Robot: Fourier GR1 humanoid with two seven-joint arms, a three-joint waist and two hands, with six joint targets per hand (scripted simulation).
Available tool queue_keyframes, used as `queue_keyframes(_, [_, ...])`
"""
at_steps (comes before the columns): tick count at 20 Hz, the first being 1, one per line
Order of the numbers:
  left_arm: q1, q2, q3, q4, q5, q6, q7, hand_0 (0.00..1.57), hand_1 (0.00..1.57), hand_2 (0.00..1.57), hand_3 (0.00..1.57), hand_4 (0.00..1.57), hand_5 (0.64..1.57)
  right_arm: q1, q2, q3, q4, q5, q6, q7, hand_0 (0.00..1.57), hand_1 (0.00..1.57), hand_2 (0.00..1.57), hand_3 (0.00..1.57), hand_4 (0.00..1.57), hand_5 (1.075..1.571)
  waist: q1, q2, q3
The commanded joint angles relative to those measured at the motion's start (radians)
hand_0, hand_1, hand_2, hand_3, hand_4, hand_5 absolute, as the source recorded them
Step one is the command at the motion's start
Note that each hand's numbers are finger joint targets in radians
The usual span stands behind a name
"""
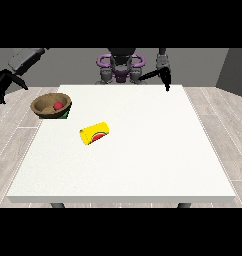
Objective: Pick the cup and pour the ball into the bowl, then pick the bowl and place it on the pad
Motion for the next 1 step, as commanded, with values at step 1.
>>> queue_keyframes(1, [0.022, -0.033, -0.028, 0.059, -0.008, 0.004, 0.006, 0.0, 0.0, 0.0, 0.0, 0.0, 1.569, -0.062, -0.086, -0.021, -0.019, -0.036, 0.119, 0.1, 0.0, 0.0, 0.19, 0.29, 0.0, 1.503, -0.022, -0.085, -0.0016])
